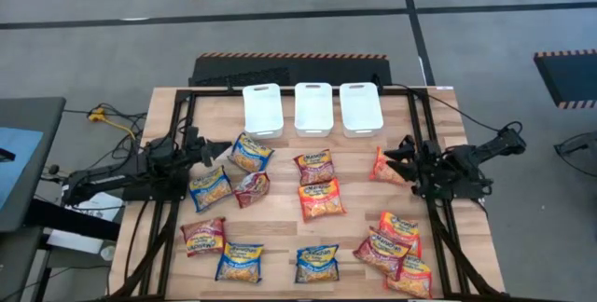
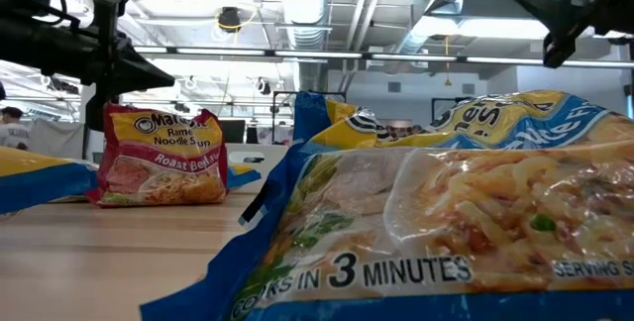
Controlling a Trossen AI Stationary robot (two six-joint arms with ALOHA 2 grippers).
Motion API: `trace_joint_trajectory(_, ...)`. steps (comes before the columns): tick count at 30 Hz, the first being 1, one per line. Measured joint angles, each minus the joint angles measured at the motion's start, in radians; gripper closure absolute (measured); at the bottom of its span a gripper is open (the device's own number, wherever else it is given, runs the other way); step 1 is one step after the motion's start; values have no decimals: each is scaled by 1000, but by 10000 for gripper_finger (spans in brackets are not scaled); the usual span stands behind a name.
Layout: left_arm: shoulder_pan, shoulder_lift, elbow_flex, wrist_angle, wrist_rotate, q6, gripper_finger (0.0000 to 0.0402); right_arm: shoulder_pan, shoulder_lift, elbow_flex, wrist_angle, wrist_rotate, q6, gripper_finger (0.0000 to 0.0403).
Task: Sort Maruchan noodles
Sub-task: Put the blue noodle pack into the right white bin
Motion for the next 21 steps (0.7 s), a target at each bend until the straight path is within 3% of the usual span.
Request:
trace_joint_trajectory(13,0,0,0,7,0,-17,402,-39,0,0,110,4,-105,223)
trace_joint_trajectory(17,0,0,0,125,1,-23,401,-70,0,29,209,-19,-85,223)
trace_joint_trajectory(21,0,0,43,221,1,70,401,-90,11,128,157,-97,-114,223)
